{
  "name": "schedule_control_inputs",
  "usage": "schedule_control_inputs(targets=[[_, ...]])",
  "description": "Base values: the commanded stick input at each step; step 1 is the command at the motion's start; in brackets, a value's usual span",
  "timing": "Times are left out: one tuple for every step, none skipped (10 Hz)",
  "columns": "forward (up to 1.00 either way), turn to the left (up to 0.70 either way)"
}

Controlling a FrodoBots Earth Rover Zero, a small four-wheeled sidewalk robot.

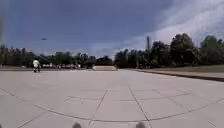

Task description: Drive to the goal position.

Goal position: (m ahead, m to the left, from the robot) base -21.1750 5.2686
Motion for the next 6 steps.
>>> schedule_control_inputs(targets=[[0.45, 0.03], [0.45, 0.03], [0.45, 0.03], [0.45, 0.03], [0.45, 0.03], [0.45, 0.03]])
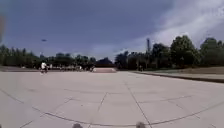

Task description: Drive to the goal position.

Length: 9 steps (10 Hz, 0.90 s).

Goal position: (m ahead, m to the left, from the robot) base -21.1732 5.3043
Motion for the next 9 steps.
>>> schedule_control_inputs(targets=[[0.45, 0.03], [0.45, 0.03], [0.45, 0.03], [0.45, 0.03], [0.45, 0.03], [0.45, 0.03], [0.45, 0.03], [0.45, 0.03], [0.45, 0.03]])
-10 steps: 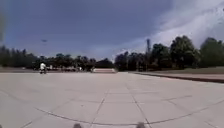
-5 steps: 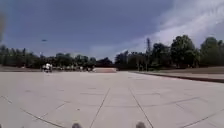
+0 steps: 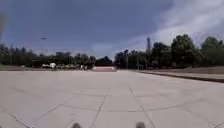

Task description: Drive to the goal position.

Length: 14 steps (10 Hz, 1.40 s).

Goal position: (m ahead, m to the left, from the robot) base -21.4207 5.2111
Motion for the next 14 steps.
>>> schedule_control_inputs(targets=[[0.45, 0.03], [0.45, 0.03], [0.45, 0.03], [0.45, 0.03], [0.45, 0.03], [0.45, 0.03], [0.45, 0.03], [0.45, 0.03], [0.45, 0.03], [0.45, 0.03], [0.45, 0.03], [0.45, 0.14], [0.41, 0.42], [0.29, 0.76]])
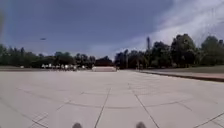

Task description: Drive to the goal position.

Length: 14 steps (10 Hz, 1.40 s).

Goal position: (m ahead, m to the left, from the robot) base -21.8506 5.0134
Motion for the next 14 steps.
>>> schedule_control_inputs(targets=[[0.32, 0.94], [0.41, 0.31], [0.41, 0.28], [0.38, 0.57], [0.28, 0.88], [0.16, 0.67], [0.15, 0.65], [0.15, 0.65], [0.15, 0.65], [0.15, 0.65], [0.15, 0.65], [0.15, 0.66], [0.17, 0.71], [0.17, 0.72]])
